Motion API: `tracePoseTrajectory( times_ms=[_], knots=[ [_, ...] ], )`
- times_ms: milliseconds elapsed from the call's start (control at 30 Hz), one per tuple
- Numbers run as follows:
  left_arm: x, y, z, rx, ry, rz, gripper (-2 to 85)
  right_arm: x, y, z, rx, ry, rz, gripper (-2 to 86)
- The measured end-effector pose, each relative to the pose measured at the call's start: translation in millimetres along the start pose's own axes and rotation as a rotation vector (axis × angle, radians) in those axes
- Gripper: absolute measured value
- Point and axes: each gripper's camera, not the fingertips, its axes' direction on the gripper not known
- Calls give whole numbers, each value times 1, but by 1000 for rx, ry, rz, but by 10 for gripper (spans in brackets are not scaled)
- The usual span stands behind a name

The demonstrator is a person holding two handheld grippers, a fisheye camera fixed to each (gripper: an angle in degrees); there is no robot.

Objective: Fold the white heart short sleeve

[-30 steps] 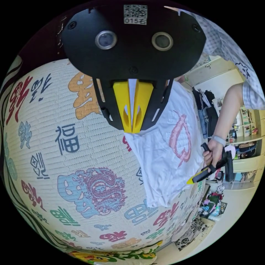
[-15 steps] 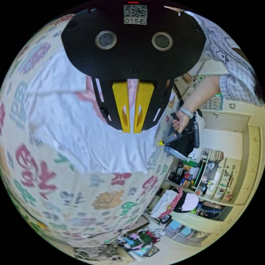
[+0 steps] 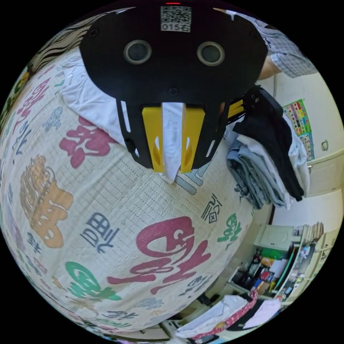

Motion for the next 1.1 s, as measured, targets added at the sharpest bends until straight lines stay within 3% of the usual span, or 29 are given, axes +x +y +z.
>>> tracePoseTrajectory(
  times_ms=[133, 333, 533, 667, 867, 967, 1100],
  knots=[
    [-4, 9, -9, 5, 0, 31, -7, -8, -28, 24, -78, 139, -40, 61],
    [-2, 21, -25, 35, 9, 59, -8, 4, -40, 23, -71, 162, -78, 4],
    [37, 38, -61, 145, -6, 283, -7, 51, 29, -61, 285, -86, -23, -4],
    [86, 61, -79, 181, 47, 542, -7, 116, 139, -103, 519, -274, 143, -1],
    [145, 124, -43, -11, 52, 847, 6, 178, 268, -63, 504, -315, 411, 9],
    [155, 146, -13, -178, 53, 918, 51, 190, 287, -36, 360, -233, 504, 32],
    [158, 140, -18, -173, 120, 866, 62, 189, 279, -60, 442, -168, 444, 48]
  ],
)
